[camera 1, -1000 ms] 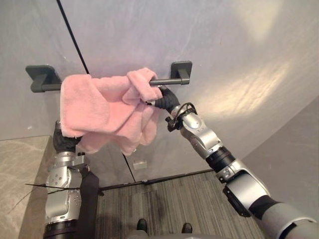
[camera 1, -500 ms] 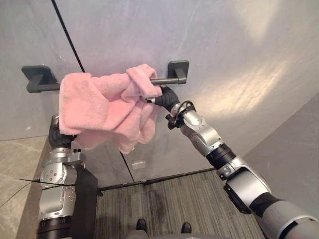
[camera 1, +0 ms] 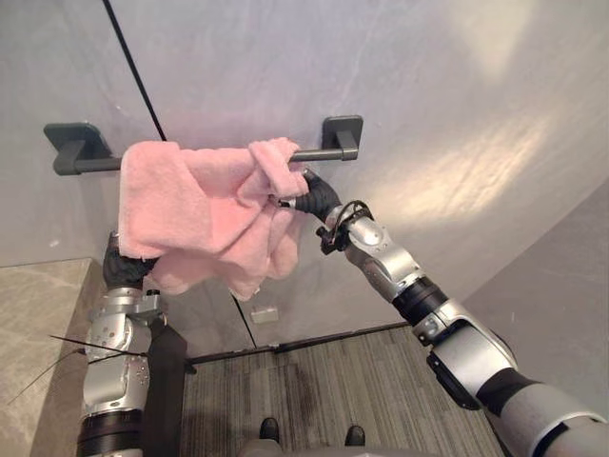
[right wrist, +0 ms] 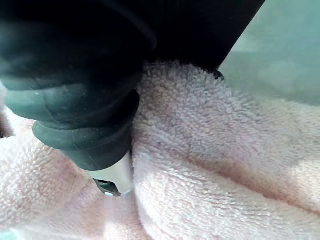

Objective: Organize washtable

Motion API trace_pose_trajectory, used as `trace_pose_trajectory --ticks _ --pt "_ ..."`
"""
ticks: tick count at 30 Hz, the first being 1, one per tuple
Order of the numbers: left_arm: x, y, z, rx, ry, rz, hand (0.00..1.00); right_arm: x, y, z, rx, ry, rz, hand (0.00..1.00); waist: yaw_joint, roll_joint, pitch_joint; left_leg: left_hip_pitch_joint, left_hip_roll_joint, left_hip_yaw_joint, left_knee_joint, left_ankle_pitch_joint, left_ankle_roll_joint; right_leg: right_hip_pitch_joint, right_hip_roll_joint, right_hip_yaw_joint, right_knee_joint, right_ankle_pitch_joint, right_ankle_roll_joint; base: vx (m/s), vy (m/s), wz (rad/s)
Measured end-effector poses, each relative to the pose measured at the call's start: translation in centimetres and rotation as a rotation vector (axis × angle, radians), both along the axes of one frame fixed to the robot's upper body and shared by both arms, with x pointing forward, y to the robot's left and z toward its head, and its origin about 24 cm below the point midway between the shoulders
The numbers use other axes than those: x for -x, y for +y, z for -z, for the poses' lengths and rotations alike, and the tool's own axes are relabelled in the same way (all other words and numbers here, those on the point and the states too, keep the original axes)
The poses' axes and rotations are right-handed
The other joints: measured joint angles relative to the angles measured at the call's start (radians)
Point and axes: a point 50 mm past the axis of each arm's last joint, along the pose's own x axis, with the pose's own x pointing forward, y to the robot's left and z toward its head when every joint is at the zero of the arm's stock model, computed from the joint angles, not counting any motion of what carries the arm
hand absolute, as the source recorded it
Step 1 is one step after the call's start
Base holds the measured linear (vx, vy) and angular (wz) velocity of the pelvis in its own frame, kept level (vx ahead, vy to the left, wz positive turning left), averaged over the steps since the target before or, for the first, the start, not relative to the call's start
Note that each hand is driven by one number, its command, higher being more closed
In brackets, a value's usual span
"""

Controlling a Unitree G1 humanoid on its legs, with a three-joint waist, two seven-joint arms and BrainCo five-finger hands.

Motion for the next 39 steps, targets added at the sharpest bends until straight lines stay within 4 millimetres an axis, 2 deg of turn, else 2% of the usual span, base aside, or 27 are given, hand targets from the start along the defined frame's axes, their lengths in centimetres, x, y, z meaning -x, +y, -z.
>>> trace_pose_trajectory --ticks 2,3,5,6,8,10,13,17,21,24,29,33,39 --pt "-0.2 -0.1 0.5 0.020 0.010 -0.004 1.00 0.0 0.0 0.1 0.002 0.003 0.001 1.00 0.003 -0.001 0.007 -0.001 -0.001 -0.007 0.000 0.002 -0.002 0.001 0.000 -0.002 0.000 0.001 0.001 0.00 0.000 0.07" --pt "-0.2 -0.2 0.7 0.028 0.015 -0.006 0.00 0.0 0.0 0.1 0.002 0.005 0.002 0.00 0.003 -0.003 0.011 -0.002 -0.001 -0.009 0.000 0.002 -0.002 0.002 0.000 -0.003 0.000 0.001 0.001 0.00 0.000 0.04" --pt "-0.1 0.2 1.4 0.041 0.041 -0.027 0.00 -0.1 -0.1 0.3 0.002 0.006 0.006 0.00 0.003 -0.004 0.012 -0.001 -0.001 -0.009 0.000 0.002 -0.002 0.002 0.000 -0.003 0.000 0.001 0.001 0.00 0.000 0.00" --pt "0.3 1.2 1.9 0.055 0.065 -0.074 0.00 -0.1 -0.2 0.3 0.003 0.007 0.010 0.00 0.002 -0.004 0.012 -0.001 -0.001 -0.009 0.000 0.003 -0.002 0.002 -0.001 -0.003 0.000 0.001 0.001 0.00 0.000 0.00" --pt "2.5 4.6 3.7 0.115 0.133 -0.262 0.00 -0.3 -0.8 0.5 0.012 0.005 0.023 0.00 0.001 -0.004 0.013 -0.002 -0.001 -0.009 0.000 0.003 -0.002 0.001 -0.001 -0.003 0.000 0.001 0.001 0.00 0.000 0.00" --pt "4.5 6.0 4.7 0.114 0.187 -0.322 0.00 -0.4 -1.6 0.7 0.011 0.009 0.038 0.00 0.006 -0.005 0.015 -0.002 -0.001 -0.009 0.000 0.002 -0.002 0.001 -0.001 -0.006 0.000 0.001 0.001 0.00 0.000 0.06" --pt "4.6 5.5 5.0 0.102 0.209 -0.281 0.00 -0.8 -2.6 0.6 -0.011 0.023 0.061 0.00 0.027 -0.010 0.016 -0.007 -0.002 -0.009 0.000 0.002 -0.002 -0.009 -0.003 -0.013 -0.001 0.000 0.002 0.00 0.000 0.05" --pt "4.9 5.7 4.7 0.083 0.209 -0.281 0.00 -1.2 -4.1 0.3 -0.056 0.039 0.111 0.00 0.025 -0.013 0.018 -0.027 -0.004 -0.005 0.000 0.003 -0.003 -0.027 -0.007 -0.012 0.000 0.000 0.002 -0.01 0.004 -0.11" --pt "5.1 6.0 4.6 0.080 0.211 -0.294 0.00 -1.7 -7.2 0.4 -0.067 0.042 0.205 0.00 0.025 -0.013 0.019 -0.027 -0.002 0.008 0.000 0.004 -0.004 -0.034 -0.007 -0.011 0.001 0.000 0.002 0.00 0.000 -0.11" --pt "5.5 6.3 4.6 0.067 0.221 -0.302 0.00 -1.4 -9.2 0.8 -0.045 0.036 0.252 0.00 0.025 -0.012 0.019 -0.021 0.000 0.014 0.000 0.006 -0.008 -0.032 -0.006 -0.010 0.002 0.003 0.000 0.05 -0.012 -0.07" --pt "5.9 6.8 4.4 0.056 0.228 -0.318 0.00 -0.7 -11.0 2.1 -0.046 0.063 0.291 0.00 0.022 -0.011 0.019 -0.002 0.001 0.016 0.001 0.006 -0.008 -0.017 -0.005 -0.013 0.003 0.026 -0.004 0.08 -0.013 -0.05" --pt "5.9 6.9 4.4 0.058 0.224 -0.331 0.00 -0.4 -13.2 3.2 -0.032 0.103 0.354 0.00 0.022 0.006 0.030 0.001 0.001 0.015 0.006 0.010 -0.002 -0.014 -0.005 -0.018 0.003 0.029 -0.007 0.05 -0.006 0.00" --pt "6.1 7.2 4.3 0.072 0.220 -0.330 0.00 -0.4 -16.9 2.8 -0.082 0.104 0.487 0.00 0.017 0.009 0.030 0.003 0.001 0.014 0.007 0.009 -0.002 -0.011 -0.003 -0.022 0.003 0.029 -0.008 0.01 -0.001 0.00"
